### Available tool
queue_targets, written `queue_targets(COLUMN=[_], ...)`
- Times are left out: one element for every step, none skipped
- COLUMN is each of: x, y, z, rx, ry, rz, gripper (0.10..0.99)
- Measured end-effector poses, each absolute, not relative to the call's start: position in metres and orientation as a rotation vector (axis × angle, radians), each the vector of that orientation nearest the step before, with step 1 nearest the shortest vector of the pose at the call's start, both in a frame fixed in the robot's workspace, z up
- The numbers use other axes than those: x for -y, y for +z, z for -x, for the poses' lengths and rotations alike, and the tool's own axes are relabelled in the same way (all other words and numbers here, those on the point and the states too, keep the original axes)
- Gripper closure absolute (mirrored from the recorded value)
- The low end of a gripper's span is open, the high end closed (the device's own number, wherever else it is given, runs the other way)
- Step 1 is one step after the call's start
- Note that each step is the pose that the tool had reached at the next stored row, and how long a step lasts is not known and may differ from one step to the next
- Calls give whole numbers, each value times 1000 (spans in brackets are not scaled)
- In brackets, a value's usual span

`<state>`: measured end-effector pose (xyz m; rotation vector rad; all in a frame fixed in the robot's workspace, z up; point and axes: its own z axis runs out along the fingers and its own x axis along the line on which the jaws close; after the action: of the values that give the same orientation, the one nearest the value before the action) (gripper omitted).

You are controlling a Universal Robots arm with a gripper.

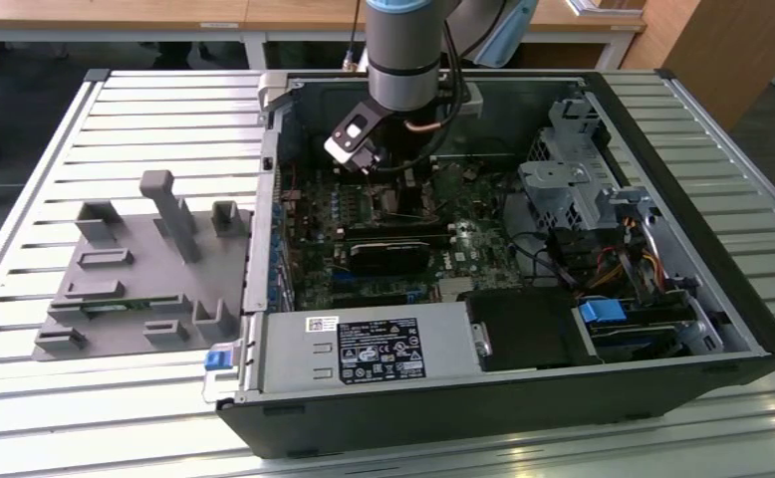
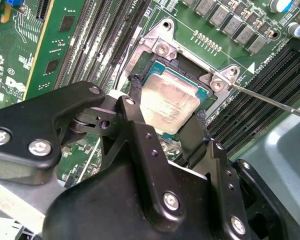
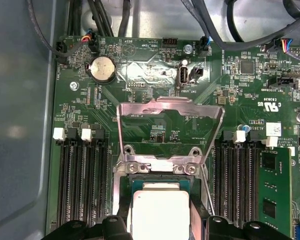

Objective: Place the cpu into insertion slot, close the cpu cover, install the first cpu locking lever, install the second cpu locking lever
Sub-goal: 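Place the cpu into insertion slot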

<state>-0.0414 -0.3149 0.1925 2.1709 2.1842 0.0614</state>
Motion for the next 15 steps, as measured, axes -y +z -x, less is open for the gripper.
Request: queue_targets(x=[315, 315, 315, 315, 315, 315, 315, 315, 315, 315, 315, 315, 315, 315, 314], y=[192, 192, 192, 192, 192, 192, 192, 192, 192, 192, 192, 192, 192, 192, 192], z=[41, 41, 41, 41, 41, 41, 41, 41, 41, 41, 41, 41, 41, 41, 41], rx=[-2184, -2184, -2184, -2184, -2184, -2184, -2184, -2184, -2184, -2184, -2184, -2184, -2184, -2184, -2184], ry=[61, 61, 61, 61, 61, 61, 61, 62, 62, 62, 61, 61, 61, 61, 62], rz=[-2171, -2171, -2171, -2171, -2171, -2171, -2171, -2171, -2171, -2171, -2171, -2171, -2171, -2171, -2171], gripper=[541, 541, 541, 541, 541, 541, 541, 541, 533, 533, 467, 467, 467, 467, 467])
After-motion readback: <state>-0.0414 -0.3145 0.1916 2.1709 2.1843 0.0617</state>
